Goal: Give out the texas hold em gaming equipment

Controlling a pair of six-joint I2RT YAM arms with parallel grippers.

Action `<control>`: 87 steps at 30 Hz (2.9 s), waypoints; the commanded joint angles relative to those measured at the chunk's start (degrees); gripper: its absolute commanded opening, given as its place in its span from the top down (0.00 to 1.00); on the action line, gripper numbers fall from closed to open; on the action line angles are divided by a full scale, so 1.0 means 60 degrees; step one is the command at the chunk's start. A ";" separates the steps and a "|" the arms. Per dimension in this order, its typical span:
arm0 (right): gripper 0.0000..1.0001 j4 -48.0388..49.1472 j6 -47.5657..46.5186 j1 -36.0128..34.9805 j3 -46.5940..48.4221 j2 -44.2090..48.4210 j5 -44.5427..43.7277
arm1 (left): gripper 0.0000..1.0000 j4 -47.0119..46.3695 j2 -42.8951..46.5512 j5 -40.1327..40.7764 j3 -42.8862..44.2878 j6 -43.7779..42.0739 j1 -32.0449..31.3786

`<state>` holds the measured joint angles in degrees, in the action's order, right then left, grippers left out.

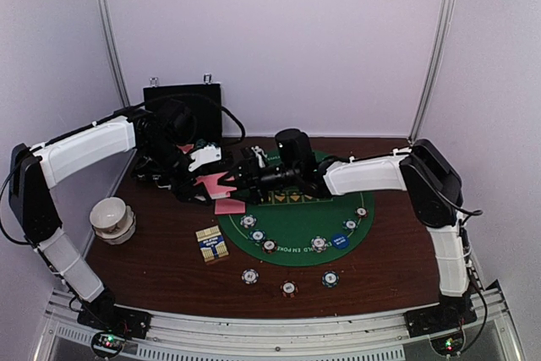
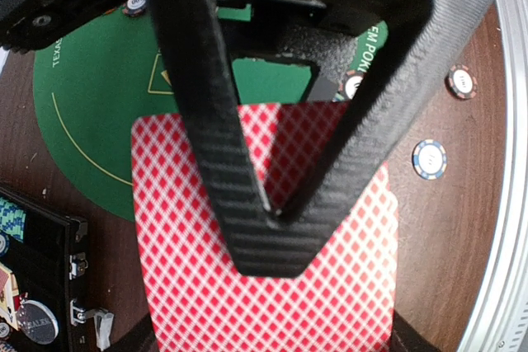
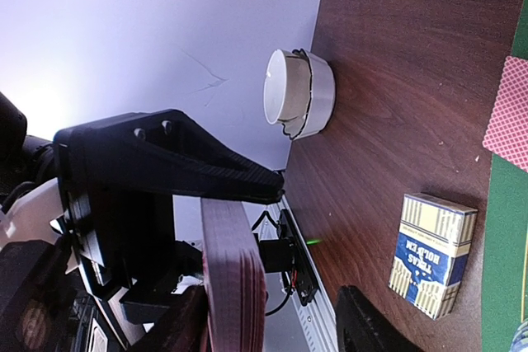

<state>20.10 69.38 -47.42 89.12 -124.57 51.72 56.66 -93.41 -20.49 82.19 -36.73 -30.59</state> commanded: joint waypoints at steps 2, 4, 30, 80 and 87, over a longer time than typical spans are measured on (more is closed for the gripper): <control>0.44 -0.0360 -0.0229 0.0167 -0.0336 0.0819 0.0022 | 1.00 -0.0142 0.0138 -0.0244 0.0236 0.0052 0.0059; 0.46 -0.0469 -0.0282 0.0204 -0.0397 0.0936 0.0000 | 1.00 -0.0140 0.0127 -0.0233 0.0232 0.0016 0.0059; 0.77 0.0953 0.1022 0.0053 -0.0947 0.1178 0.0458 | 1.00 -0.0139 0.0045 -0.0035 0.0261 -0.0043 0.0059; 1.00 -0.6723 -0.3984 0.3979 0.3917 -0.1827 -0.0828 | 1.00 0.0063 0.0378 0.0226 0.0144 -0.0146 0.0059; 1.00 -0.7442 -0.4390 0.3904 0.4529 -0.2255 -0.1244 | 1.00 0.0096 0.0377 0.0151 0.0173 -0.0132 0.0060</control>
<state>-21.34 45.34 -23.44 112.53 -137.80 46.87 57.58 -93.23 -18.22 82.19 -37.15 -30.48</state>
